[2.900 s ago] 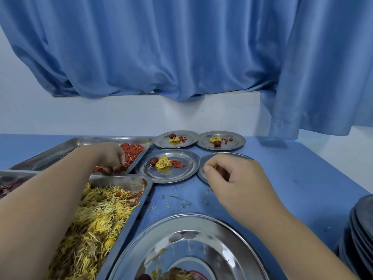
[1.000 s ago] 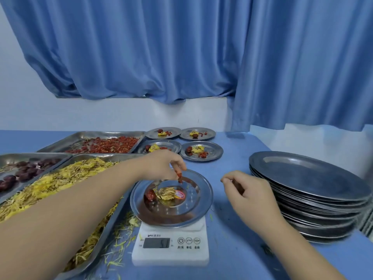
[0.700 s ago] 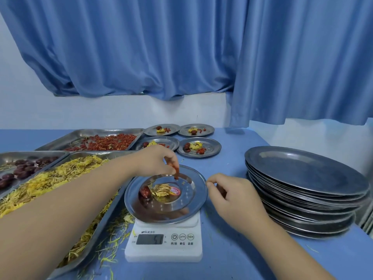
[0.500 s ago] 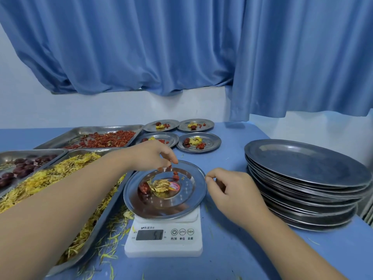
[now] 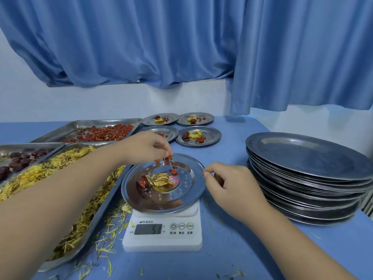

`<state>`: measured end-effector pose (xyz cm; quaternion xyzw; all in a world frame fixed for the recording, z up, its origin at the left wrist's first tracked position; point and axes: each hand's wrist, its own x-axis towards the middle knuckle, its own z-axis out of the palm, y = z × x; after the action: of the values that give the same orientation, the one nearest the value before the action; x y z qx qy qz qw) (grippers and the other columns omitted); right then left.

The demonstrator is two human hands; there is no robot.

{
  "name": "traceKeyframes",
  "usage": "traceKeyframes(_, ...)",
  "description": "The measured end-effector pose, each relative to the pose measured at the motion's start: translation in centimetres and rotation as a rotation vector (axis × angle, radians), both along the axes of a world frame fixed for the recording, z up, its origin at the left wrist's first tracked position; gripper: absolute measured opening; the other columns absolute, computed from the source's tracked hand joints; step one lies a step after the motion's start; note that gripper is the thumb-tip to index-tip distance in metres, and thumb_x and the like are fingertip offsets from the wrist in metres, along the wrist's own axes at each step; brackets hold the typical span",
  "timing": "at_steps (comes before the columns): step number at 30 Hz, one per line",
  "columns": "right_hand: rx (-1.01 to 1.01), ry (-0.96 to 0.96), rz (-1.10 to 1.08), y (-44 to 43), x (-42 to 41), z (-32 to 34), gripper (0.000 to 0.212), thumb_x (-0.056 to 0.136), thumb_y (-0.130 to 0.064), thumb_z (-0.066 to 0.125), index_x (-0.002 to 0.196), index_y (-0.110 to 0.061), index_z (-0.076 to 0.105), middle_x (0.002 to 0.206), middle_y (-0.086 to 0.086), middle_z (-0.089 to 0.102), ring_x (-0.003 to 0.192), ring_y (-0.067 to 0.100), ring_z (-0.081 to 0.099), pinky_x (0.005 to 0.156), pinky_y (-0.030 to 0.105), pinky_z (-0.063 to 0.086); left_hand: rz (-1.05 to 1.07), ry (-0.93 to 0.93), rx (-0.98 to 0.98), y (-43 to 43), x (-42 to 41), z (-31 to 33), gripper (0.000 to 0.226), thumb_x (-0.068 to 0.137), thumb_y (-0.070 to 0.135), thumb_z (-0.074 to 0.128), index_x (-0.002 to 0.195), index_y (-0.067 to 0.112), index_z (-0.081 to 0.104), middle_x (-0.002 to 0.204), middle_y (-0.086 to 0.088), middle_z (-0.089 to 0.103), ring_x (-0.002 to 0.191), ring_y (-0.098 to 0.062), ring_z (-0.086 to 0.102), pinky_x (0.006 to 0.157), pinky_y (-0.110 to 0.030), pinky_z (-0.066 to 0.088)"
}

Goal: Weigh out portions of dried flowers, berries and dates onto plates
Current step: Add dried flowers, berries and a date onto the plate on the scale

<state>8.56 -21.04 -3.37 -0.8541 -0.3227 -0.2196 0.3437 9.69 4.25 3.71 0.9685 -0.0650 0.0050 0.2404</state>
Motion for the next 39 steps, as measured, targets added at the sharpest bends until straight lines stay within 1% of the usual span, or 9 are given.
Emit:
traceKeyframes(3,-0.007,0.007,0.000,0.0,0.0,0.1,0.011,0.089,-0.029,0.054,0.081,-0.025,0.061,0.051,-0.009,0.051,0.052,0.012,0.046,0.055,0.030,0.045,-0.022,0.088,-0.052,0.1,-0.3,0.6,0.017,0.094,0.021,0.060,0.102,0.032,0.072,0.101,0.011,0.074,0.094,-0.003,0.068,0.089,-0.024,0.048)
traceKeyframes(6,-0.014,0.019,-0.002,0.2,0.0,0.1,0.011,0.089,-0.029,0.054,0.082,-0.025,0.062,0.050,-0.010,0.049,0.050,0.009,0.045,0.055,0.030,0.044,-0.014,0.076,-0.031,-0.1,-0.5,0.7,0.027,0.089,0.008,0.062,0.102,0.030,0.070,0.095,0.010,0.073,0.087,-0.004,0.069,0.087,-0.028,0.052)
traceKeyframes(14,-0.019,0.044,-0.002,0.2,-0.1,0.1,0.012,0.089,-0.029,0.054,0.083,-0.025,0.063,0.051,-0.009,0.051,0.050,0.008,0.046,0.053,0.027,0.041,0.009,0.042,-0.068,-0.8,0.0,-0.4,0.018,0.083,0.017,0.075,0.094,0.030,0.069,0.066,0.014,0.062,0.057,0.000,0.062,0.083,-0.038,0.056)
traceKeyframes(19,-0.018,0.040,-0.001,0.2,-0.1,0.1,0.011,0.089,-0.028,0.055,0.082,-0.025,0.063,0.047,-0.012,0.046,0.049,0.005,0.044,0.053,0.027,0.039,0.003,0.052,-0.150,-0.8,-0.1,-0.1,0.003,0.087,0.030,0.069,0.089,0.028,0.071,0.079,0.009,0.071,0.074,-0.007,0.069,0.070,-0.022,0.052)
traceKeyframes(23,-0.025,0.042,0.004,0.3,0.0,0.0,0.011,0.089,-0.028,0.054,0.082,-0.026,0.062,0.047,-0.013,0.045,0.050,0.005,0.044,0.056,0.029,0.044,0.062,0.048,-0.190,-0.8,0.1,0.2,0.025,0.088,0.040,0.065,0.079,0.018,0.064,0.085,0.009,0.072,0.082,-0.008,0.070,0.076,-0.026,0.056)
traceKeyframes(27,-0.023,0.045,0.007,0.3,0.0,0.1,0.011,0.089,-0.028,0.054,0.082,-0.025,0.062,0.047,-0.014,0.045,0.050,0.004,0.044,0.056,0.029,0.044,0.067,0.056,-0.195,-1.3,0.1,0.3,0.017,0.085,0.016,0.070,0.075,0.015,0.057,0.081,-0.006,0.070,0.076,-0.015,0.070,0.066,-0.021,0.055)
traceKeyframes(30,-0.024,0.049,0.010,0.1,-0.1,0.2,0.012,0.089,-0.028,0.053,0.084,-0.024,0.063,0.048,-0.013,0.046,0.051,0.005,0.045,0.056,0.028,0.044,0.079,0.053,-0.200,-1.5,0.1,0.2,0.018,0.081,-0.003,0.066,0.078,0.011,0.057,0.092,-0.020,0.070,0.074,-0.020,0.069,0.072,-0.030,0.058)
traceKeyframes(35,-0.023,0.042,0.008,0.1,-0.1,0.3,0.013,0.090,-0.028,0.053,0.084,-0.023,0.063,0.051,-0.011,0.049,0.053,0.008,0.047,0.055,0.027,0.042,0.077,0.088,-0.287,-1.2,0.0,0.1,0.017,0.084,-0.007,0.059,0.092,0.008,0.062,0.089,-0.006,0.074,0.080,-0.017,0.070,0.071,-0.027,0.057)
traceKeyframes(39,-0.020,0.032,0.009,0.1,-0.1,0.2,0.013,0.090,-0.028,0.053,0.084,-0.023,0.063,0.051,-0.011,0.047,0.055,0.011,0.048,0.055,0.028,0.043,0.095,0.072,-0.256,-1.0,-0.1,0.0,0.021,0.086,-0.005,0.059,0.097,0.012,0.064,0.091,-0.003,0.075,0.079,-0.011,0.072,0.068,-0.022,0.055)
